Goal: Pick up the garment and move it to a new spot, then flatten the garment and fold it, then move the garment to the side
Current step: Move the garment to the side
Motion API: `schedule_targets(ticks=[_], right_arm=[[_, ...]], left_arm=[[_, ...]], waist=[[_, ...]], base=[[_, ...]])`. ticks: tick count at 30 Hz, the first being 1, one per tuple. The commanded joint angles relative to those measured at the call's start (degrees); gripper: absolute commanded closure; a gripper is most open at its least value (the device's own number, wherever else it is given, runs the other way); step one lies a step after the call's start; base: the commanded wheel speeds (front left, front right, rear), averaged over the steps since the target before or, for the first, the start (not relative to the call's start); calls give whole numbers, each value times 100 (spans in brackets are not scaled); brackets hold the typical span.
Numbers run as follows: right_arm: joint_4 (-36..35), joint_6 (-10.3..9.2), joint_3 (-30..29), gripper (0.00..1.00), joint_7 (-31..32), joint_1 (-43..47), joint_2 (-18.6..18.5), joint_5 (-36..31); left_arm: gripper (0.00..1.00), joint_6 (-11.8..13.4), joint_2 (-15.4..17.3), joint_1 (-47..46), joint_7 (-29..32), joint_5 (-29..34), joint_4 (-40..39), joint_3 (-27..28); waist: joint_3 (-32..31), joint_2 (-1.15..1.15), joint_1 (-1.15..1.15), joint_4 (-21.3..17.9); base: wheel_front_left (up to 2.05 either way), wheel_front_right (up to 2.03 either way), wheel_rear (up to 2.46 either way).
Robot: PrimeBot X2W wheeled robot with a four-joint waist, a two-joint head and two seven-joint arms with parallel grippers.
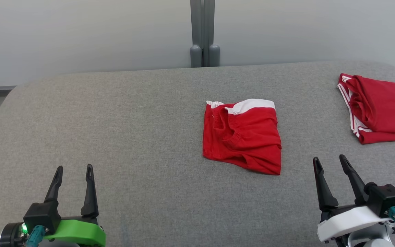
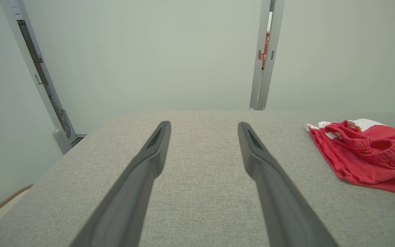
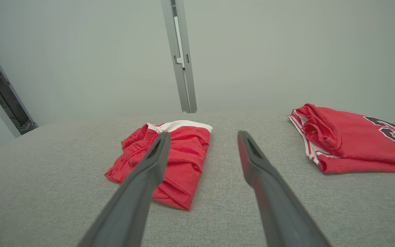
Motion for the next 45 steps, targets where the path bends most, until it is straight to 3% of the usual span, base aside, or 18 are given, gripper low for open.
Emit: schedule_targets(ticks=[1,15,26,34,45], right_arm=[[-30,-5,3,0,21,87,-13,-33],[86,-5,-28,0,95,-9,-32,-10],[512,-5,230,0,231,-1260,-463,-90],[1323,-5,540,0,388,-2604,-690,-23],[3031,-5,631,0,437,-3589,-740,-79]], left_arm=[[0,31,51,84,17,-47,-49,-18],[0,149,99,129,93,-97,-189,-30],[0,210,96,-123,2,-111,-218,-65],[0,223,28,-434,-83,-126,-131,-226],[0,199,-17,-856,-166,-146,29,-363]], waist=[[3,0,0,5],[80,0,0,25],[464,0,0,52],[890,0,0,226],[1447,0,0,507]], base=[[0,0,0],[0,0,0],[0,0,0],[0,0,0],[0,0,0]])
